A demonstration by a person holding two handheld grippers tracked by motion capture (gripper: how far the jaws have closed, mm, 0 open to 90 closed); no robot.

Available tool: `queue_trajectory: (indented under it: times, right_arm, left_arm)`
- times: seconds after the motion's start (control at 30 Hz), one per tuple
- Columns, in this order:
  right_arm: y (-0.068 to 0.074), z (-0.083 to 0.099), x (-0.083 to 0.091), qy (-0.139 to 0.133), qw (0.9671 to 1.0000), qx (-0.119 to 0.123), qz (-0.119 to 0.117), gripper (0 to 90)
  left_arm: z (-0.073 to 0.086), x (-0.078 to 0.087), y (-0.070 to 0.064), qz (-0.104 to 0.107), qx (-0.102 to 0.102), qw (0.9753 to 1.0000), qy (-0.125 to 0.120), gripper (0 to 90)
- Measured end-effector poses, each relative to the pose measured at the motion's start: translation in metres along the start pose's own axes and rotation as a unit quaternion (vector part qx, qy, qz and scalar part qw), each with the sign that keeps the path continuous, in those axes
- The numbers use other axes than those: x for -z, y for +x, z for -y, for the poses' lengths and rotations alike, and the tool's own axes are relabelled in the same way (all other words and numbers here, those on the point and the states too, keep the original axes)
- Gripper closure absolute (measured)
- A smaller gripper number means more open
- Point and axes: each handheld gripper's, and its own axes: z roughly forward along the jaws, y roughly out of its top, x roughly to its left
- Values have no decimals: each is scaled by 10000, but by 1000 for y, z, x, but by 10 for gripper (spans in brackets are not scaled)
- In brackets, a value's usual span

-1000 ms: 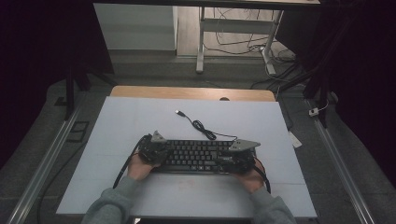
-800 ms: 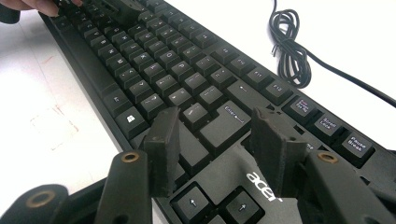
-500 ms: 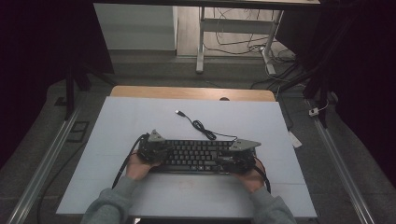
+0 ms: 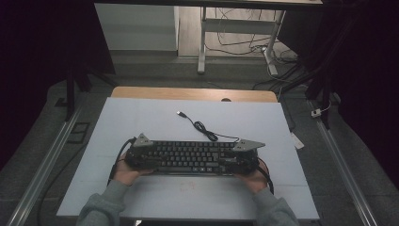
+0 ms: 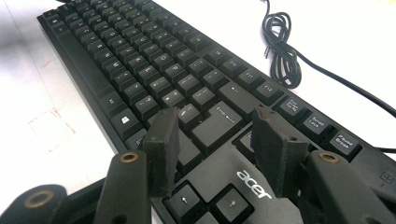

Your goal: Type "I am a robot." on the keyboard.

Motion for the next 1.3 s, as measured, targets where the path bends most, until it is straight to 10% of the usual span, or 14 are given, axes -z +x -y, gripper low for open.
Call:
queue_trajectory:
  times: [0.47, 0.9, 1.3]
  right_arm:
    - [-2, 0, 2, -23, 10000, 8, 7, 519]
    - [4, -8, 1, -121, 9999, 79, -84, 545]
    - [20, -20, -17, 140, 9971, 174, -733, 894]
  left_arm:
    - [32, 33, 2, -110, 64, 9998, -136, 325]
    - [35, 29, 2, -60, 68, 9999, -46, 320]
    - [35, 27, 2, -34, 72, 10000, 3, 319]
